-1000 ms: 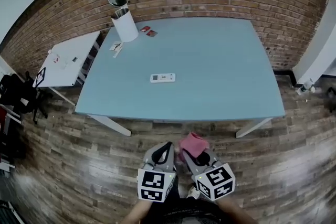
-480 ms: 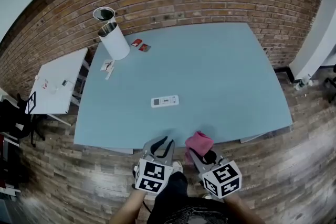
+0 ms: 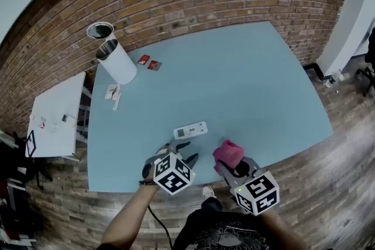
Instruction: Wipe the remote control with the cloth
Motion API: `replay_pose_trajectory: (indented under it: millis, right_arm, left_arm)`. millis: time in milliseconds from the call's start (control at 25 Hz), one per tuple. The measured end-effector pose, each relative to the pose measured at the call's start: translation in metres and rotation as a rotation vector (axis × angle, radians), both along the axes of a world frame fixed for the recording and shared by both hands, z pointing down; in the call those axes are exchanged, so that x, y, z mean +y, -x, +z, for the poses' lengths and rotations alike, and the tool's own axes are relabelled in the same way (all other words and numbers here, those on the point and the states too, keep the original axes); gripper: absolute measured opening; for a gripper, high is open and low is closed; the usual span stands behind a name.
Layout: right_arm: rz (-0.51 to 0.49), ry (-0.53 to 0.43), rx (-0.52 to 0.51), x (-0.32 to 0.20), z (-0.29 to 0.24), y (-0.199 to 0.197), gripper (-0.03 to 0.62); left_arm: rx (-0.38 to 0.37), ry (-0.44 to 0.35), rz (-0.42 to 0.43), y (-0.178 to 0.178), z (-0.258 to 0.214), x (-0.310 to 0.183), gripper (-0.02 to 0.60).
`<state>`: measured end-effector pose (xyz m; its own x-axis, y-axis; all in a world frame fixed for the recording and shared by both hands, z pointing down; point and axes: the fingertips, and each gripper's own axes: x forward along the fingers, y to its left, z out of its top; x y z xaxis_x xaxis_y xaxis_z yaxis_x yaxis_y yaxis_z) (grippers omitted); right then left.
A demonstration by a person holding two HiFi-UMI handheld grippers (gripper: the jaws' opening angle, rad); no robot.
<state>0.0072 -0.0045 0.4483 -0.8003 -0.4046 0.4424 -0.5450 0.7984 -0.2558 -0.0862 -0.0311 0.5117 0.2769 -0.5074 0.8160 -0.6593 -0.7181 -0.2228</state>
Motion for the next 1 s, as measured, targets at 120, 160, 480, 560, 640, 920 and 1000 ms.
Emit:
replay_pose_trajectory:
  millis: [120,160,480,560,640,920,1000]
  right_arm:
    - [0.035,-0.001,0.008,-0.014,-0.002,0.007,0.063]
    - [0.044,0.001,0.012,-0.017,-0.001,0.010,0.063]
    - [0.104,0.018,0.028,-0.038,0.008,0.025,0.063]
    - [0.123,0.016,0.028,-0.044,0.008,0.026,0.063]
    - [0.142,0.018,0.031,-0.051,0.008,0.027,0.063]
    - [0.190,0.027,0.038,-0.069,0.011,0.029,0.063]
    - [0.202,0.029,0.039,-0.072,0.013,0.029,0.063]
  left_arm:
    - [-0.046,0.065,0.082,0.016,0.014,-0.018,0.232]
    - [-0.058,0.078,0.100,0.020,0.018,-0.025,0.232]
    - [-0.112,0.240,0.258,0.028,0.056,-0.059,0.287]
    - [-0.124,0.277,0.286,0.028,0.065,-0.063,0.287]
    - [-0.138,0.315,0.311,0.030,0.072,-0.067,0.288]
    - [-0.151,0.466,0.353,0.030,0.085,-0.066,0.288]
    - [-0.178,0.489,0.342,0.029,0.086,-0.067,0.288]
